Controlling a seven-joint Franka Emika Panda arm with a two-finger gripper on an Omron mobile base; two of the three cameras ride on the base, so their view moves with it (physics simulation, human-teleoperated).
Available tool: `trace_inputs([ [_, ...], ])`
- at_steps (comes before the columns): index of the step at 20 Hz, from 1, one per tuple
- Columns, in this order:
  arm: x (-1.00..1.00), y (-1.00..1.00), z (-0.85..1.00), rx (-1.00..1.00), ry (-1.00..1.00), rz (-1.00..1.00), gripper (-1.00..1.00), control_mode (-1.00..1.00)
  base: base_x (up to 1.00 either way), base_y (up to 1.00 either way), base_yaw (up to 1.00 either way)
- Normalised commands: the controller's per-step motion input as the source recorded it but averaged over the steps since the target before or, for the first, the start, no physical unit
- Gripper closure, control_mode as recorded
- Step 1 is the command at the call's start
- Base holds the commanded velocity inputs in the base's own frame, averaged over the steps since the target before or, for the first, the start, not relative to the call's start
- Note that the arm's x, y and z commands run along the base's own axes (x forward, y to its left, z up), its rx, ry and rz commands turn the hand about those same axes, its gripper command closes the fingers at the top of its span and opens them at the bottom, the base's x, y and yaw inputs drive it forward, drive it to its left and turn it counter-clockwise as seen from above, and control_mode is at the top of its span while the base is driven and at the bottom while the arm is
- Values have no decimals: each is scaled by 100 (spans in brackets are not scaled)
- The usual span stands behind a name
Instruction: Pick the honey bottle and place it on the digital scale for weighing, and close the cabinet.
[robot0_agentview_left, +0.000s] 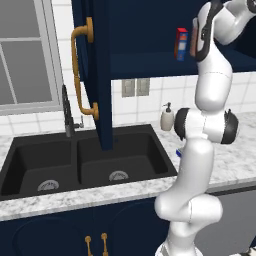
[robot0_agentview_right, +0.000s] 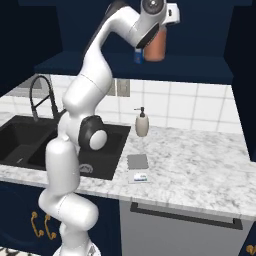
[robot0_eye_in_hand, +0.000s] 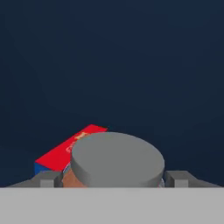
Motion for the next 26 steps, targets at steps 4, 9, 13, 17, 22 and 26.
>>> trace_inputs([
  [4, -50, 0, 0, 0, -16, 0, 100, -100, 0, 0, 0],
  [9, -82, 0, -10, 0, -23, 0, 100, -100, 0, 0, 0],
  [13, -100, 41, -86, 0, -41, 0, 100, -100, 0, 0, 0],
  [17, -100, 85, -94, 1, -25, -8, 100, -100, 0, 0, 0],
  [22, -89, 22, -34, 1, 8, -1, 100, -100, 0, 0, 0],
  [26, -6, 1, -94, -11, 18, 17, 100, -100, 0, 0, 0],
])
